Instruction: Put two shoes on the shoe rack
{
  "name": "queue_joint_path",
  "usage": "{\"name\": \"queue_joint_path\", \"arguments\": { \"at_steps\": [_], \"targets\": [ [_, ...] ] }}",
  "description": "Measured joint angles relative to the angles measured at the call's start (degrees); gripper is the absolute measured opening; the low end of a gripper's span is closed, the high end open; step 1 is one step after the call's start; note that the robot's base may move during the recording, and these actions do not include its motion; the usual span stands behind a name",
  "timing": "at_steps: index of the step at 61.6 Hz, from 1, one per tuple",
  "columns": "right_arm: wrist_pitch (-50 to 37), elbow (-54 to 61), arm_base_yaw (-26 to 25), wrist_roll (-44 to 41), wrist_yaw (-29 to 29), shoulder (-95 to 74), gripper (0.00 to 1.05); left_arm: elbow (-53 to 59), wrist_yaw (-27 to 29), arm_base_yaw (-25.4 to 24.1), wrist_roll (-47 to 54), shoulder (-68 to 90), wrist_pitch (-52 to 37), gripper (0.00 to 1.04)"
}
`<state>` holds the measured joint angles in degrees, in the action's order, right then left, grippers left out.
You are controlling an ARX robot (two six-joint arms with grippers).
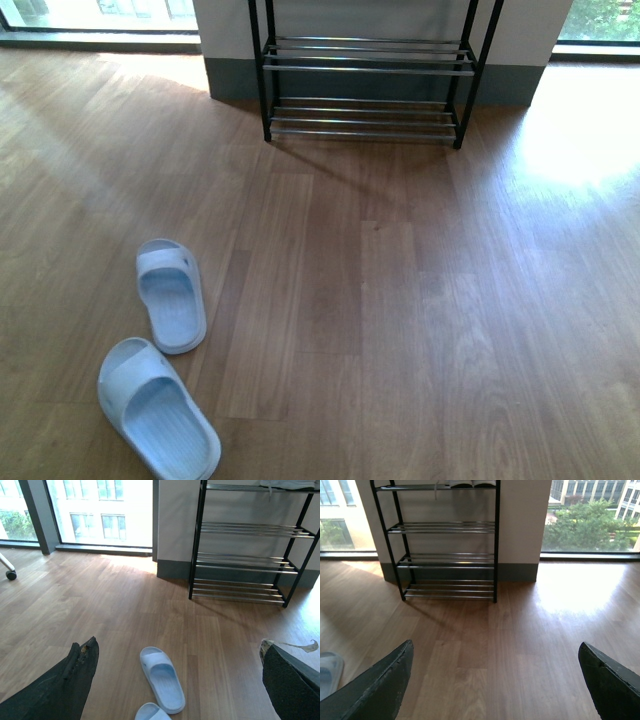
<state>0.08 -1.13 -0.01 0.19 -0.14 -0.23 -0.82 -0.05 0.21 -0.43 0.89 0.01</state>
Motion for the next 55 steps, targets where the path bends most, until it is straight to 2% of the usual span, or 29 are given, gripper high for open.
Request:
{"name": "queue_joint_path", "arguments": {
  "at_steps": [55],
  "targets": [
    [0.00, 0.00, 0.00, 0.00, -0.04, 0.02, 0.96, 0.00, 0.02, 0.00, -0.02, 0.00, 0.00, 0.95]
  ]
}}
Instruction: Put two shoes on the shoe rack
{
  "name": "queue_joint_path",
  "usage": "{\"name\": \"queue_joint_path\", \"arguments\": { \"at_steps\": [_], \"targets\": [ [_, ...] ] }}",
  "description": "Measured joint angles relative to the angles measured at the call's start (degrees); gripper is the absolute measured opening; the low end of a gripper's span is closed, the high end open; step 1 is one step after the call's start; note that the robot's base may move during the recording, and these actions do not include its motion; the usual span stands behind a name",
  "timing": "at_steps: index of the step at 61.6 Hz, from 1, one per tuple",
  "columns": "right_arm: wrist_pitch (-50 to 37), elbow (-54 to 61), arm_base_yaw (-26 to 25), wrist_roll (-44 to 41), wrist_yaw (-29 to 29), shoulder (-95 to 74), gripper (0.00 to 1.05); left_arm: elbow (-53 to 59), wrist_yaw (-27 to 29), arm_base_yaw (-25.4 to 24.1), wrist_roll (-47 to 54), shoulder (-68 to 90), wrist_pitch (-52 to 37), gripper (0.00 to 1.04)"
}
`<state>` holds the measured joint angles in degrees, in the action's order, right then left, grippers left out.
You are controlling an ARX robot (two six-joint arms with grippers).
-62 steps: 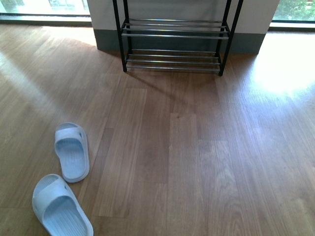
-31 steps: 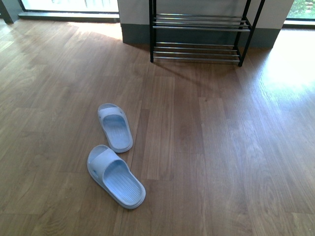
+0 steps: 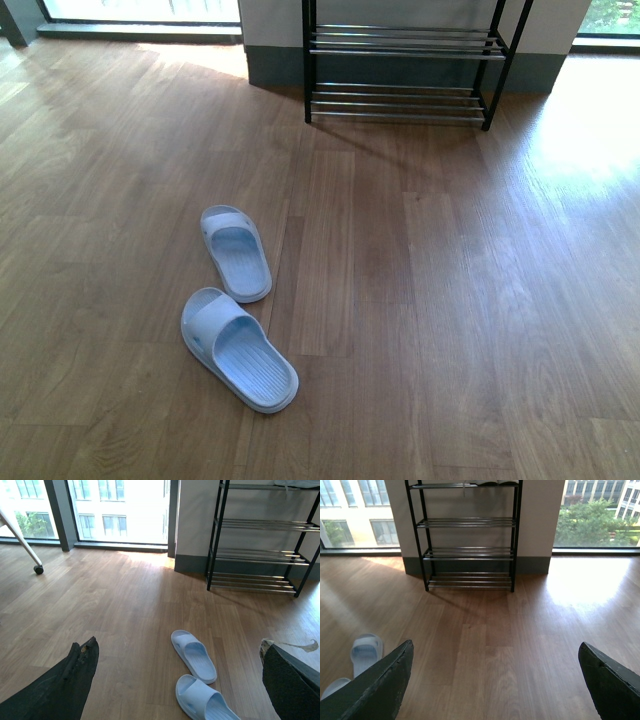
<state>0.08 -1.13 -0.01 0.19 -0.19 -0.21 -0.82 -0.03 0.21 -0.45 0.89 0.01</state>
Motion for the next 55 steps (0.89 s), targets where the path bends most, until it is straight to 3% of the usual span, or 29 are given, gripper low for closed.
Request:
{"name": "queue_joint_path", "arguments": {
  "at_steps": [55],
  "targets": [
    [0.00, 0.00, -0.02, 0.00, 0.22, 0.04, 0.96, 0.00, 0.09, 0.00, 0.00, 0.00, 0.00, 0.95]
  ]
}}
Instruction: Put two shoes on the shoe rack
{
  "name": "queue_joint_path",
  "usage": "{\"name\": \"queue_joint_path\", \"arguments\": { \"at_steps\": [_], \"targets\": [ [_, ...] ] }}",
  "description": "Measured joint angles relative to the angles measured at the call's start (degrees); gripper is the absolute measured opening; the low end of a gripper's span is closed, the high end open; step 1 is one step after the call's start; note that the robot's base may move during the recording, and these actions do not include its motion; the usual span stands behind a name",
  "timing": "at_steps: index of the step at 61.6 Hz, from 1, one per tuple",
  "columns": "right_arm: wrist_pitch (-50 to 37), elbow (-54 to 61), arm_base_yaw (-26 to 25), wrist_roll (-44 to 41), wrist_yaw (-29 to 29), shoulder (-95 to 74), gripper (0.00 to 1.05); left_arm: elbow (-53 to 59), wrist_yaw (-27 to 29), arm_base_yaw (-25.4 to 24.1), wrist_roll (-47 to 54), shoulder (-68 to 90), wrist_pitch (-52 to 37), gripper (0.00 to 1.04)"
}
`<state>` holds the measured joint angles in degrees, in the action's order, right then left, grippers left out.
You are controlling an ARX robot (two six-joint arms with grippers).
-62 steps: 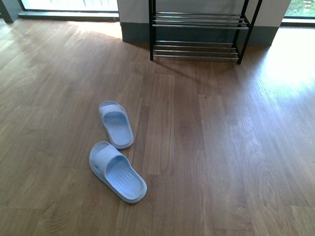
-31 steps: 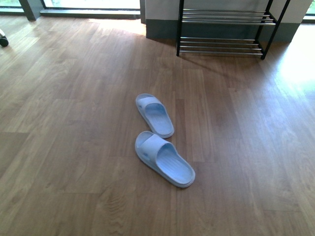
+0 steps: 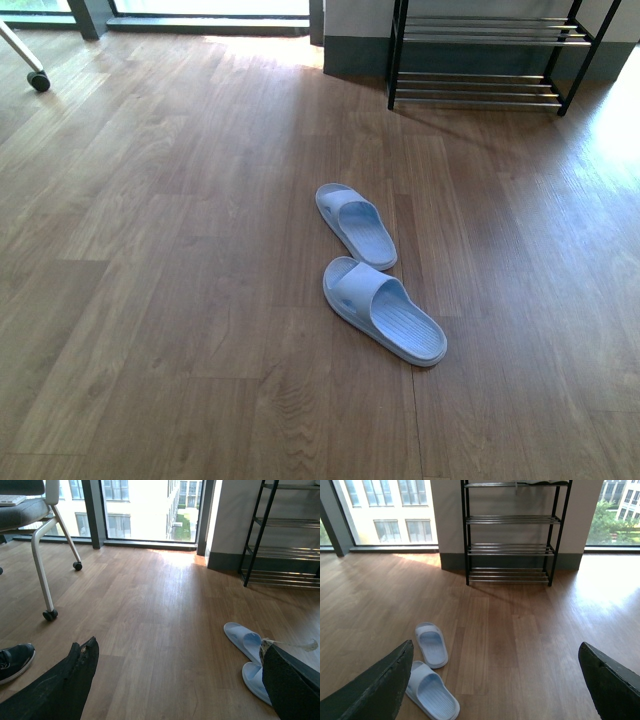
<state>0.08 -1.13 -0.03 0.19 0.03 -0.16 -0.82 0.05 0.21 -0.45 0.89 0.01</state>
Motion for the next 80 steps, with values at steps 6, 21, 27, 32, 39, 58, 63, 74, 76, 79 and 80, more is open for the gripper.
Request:
{"name": "queue_joint_path", "arguments": {
  "at_steps": [6, 21, 27, 32, 39, 58, 63, 74, 76, 79, 80],
  "targets": [
    [0.00, 0.00, 0.00, 0.00, 0.00, 0.00, 0.96, 0.00, 0.00, 0.00, 0.00, 0.00, 0.00, 0.95],
    [0.00, 0.00, 0.00, 0.00, 0.00, 0.00, 0.96, 0.00, 0.00, 0.00, 0.00, 0.00, 0.00, 0.95],
    [0.00, 0.00, 0.00, 0.00, 0.02, 0.00, 0.96, 0.00, 0.02, 0.00, 0.00, 0.00, 0.00, 0.95],
    [0.00, 0.00, 0.02, 0.00, -0.04, 0.04, 0.96, 0.00, 0.04, -0.02, 0.02, 0.00, 0.00, 0.95],
    [0.00, 0.00, 0.02, 0.00, -0.17, 0.07, 0.96, 0.00, -0.09, -0.02, 0.00, 0.00, 0.00, 0.95],
    [0.00, 0.00, 0.02, 0.00, -0.02, 0.02, 0.96, 0.00, -0.07, -0.02, 0.00, 0.00, 0.00, 0.95],
    [0.00, 0.00, 0.00, 0.00, -0.02, 0.04, 0.96, 0.00, -0.07, -0.02, 0.00, 0.00, 0.00, 0.95],
    [0.00, 0.00, 0.00, -0.02, 0.07, 0.02, 0.96, 0.00, 0.11, -0.02, 0.00, 0.00, 0.00, 0.95],
    [0.00, 0.00, 0.02, 0.00, 0.04, 0.02, 0.96, 0.00, 0.13, -0.02, 0.00, 0.00, 0.00, 0.95],
    [0.00, 0.00, 0.02, 0.00, 0.07, 0.02, 0.96, 0.00, 0.11, -0.02, 0.00, 0.00, 0.00, 0.95],
    [0.00, 0.00, 0.02, 0.00, 0.07, 0.02, 0.96, 0.00, 0.09, -0.02, 0.00, 0.00, 0.02, 0.95]
  ]
}}
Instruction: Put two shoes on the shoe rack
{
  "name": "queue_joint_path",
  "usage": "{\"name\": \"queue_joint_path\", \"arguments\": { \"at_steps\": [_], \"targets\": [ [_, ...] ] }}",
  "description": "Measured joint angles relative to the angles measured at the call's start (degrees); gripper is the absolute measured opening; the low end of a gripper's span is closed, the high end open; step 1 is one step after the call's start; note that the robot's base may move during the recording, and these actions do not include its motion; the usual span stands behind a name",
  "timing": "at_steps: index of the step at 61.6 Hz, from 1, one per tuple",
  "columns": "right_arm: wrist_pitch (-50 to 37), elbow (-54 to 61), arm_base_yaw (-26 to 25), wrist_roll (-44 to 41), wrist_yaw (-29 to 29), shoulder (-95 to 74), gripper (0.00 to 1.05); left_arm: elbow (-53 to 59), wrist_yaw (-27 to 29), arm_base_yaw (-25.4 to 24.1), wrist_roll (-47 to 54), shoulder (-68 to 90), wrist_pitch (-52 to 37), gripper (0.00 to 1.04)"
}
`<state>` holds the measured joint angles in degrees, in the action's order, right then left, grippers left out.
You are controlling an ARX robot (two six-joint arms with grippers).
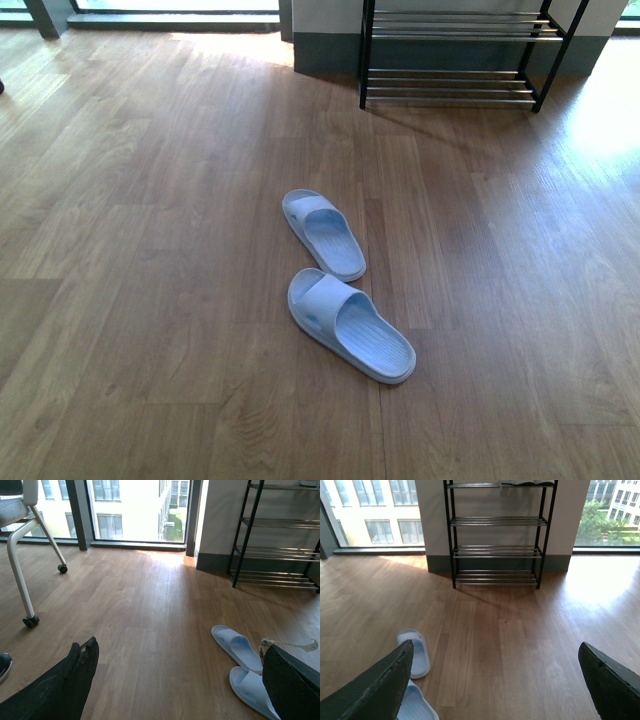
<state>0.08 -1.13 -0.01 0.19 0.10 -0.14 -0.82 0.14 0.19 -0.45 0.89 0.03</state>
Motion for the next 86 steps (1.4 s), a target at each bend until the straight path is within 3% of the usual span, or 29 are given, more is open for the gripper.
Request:
{"name": "queue_joint_path", "arguments": {
  "at_steps": [55, 58, 62, 64, 70, 76, 86],
  "targets": [
    [0.00, 0.00, 0.00, 0.00, -0.24, -0.02, 0.96, 0.00, -0.15, 0.00, 0.00, 0.00, -0.02, 0.95],
    [0.00, 0.00, 0.00, 0.00, -0.24, -0.02, 0.96, -0.59, 3.67, 0.92, -1.55, 1.22, 2.03, 0.95],
    [0.00, 0.00, 0.00, 0.00, -0.28, -0.02, 0.96, -3.30, 14.97, 4.15, -7.63, 11.65, 4.55, 0.95],
    [0.00, 0.00, 0.00, 0.00, -0.11, 0.00, 0.96, -3.72, 16.50, 4.07, -9.75, 17.05, 2.16, 0.95],
    [0.00, 0.00, 0.00, 0.00, -0.09, 0.00, 0.96, -6.51, 16.98, 2.78, -14.93, 44.76, -14.47, 0.95],
    [0.00, 0.00, 0.00, 0.00, -0.07, -0.02, 0.96, -12.57, 13.99, 1.40, -16.48, 70.16, -28.28, 0.95],
    [0.00, 0.00, 0.00, 0.00, -0.07, -0.02, 0.96, -22.80, 10.84, 1.73, -16.09, 101.68, -33.00, 0.95]
  ]
}}
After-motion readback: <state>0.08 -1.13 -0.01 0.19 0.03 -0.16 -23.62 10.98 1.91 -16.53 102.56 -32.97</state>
